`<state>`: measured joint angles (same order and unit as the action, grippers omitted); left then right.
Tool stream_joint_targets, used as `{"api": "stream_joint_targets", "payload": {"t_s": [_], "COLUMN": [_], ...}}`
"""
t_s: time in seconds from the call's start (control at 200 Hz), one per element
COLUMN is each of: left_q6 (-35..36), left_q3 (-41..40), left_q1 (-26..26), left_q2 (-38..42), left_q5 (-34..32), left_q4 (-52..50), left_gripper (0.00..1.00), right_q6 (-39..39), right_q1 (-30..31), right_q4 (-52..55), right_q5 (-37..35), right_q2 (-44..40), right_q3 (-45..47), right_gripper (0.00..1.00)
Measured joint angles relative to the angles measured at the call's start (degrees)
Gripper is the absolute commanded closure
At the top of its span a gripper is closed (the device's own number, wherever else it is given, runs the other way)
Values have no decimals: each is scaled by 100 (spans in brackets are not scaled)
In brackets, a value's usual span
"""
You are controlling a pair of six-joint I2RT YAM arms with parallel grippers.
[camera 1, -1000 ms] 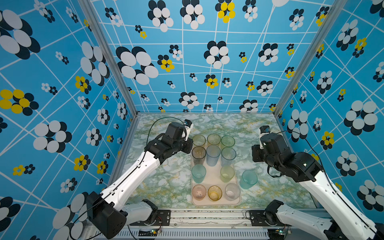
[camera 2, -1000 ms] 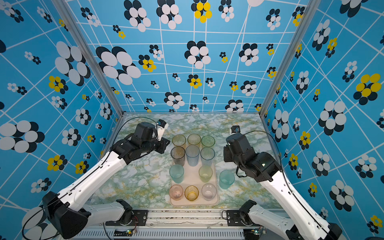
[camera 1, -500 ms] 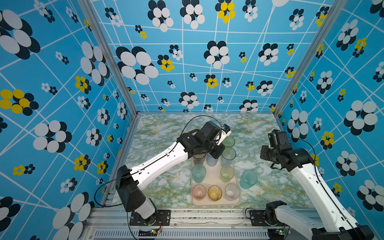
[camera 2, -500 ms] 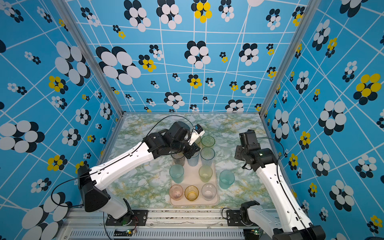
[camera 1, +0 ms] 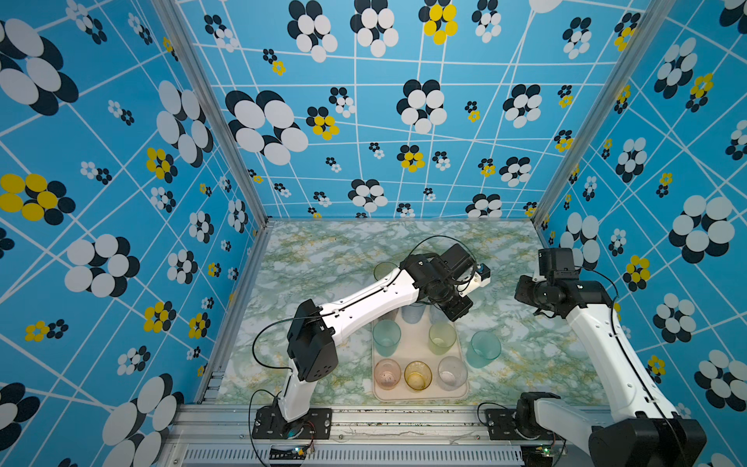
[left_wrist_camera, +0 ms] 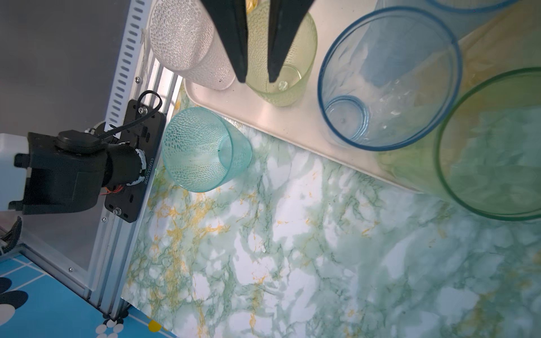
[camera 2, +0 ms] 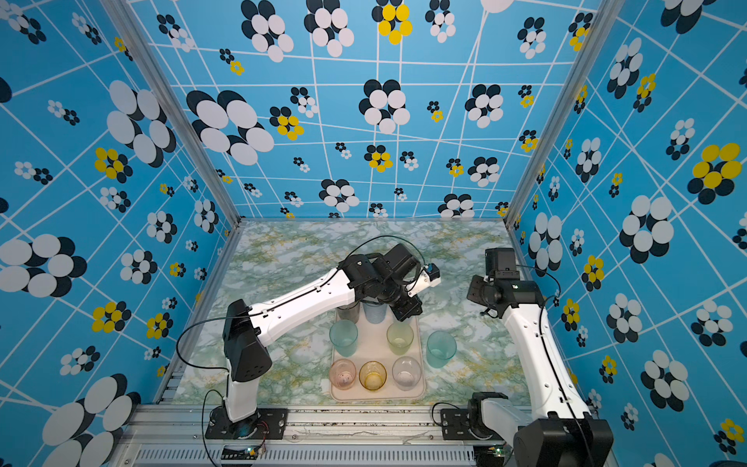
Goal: Place the glasses into the tray
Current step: Pick up the glass from the middle-right of the table.
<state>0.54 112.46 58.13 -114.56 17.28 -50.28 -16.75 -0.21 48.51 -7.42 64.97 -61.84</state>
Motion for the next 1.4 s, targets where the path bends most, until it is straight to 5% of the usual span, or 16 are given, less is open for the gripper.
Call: {"api": "stream_joint_targets", "payload": {"t_s": [0.615,1.005,1.4], "left_q6": [501,509,509], "left_q3": [1252,1329,1541], "left_q1": [780,791,791], "left_q2": [-1276,-1451,-1552], "left_q5": [-20,-752,-831], "left_q4": [-898,-800,-758], "left_gripper": [77,77,77], "right_q6": [151,227,264], "right_q1": [-435,-573,-584], "right_q4": [-114,-120,-122], "right_q5": [219,337,404], "right_q2": [74,72,66], "right_q3": [0,0,48], "right_gripper": [65,65,65]}}
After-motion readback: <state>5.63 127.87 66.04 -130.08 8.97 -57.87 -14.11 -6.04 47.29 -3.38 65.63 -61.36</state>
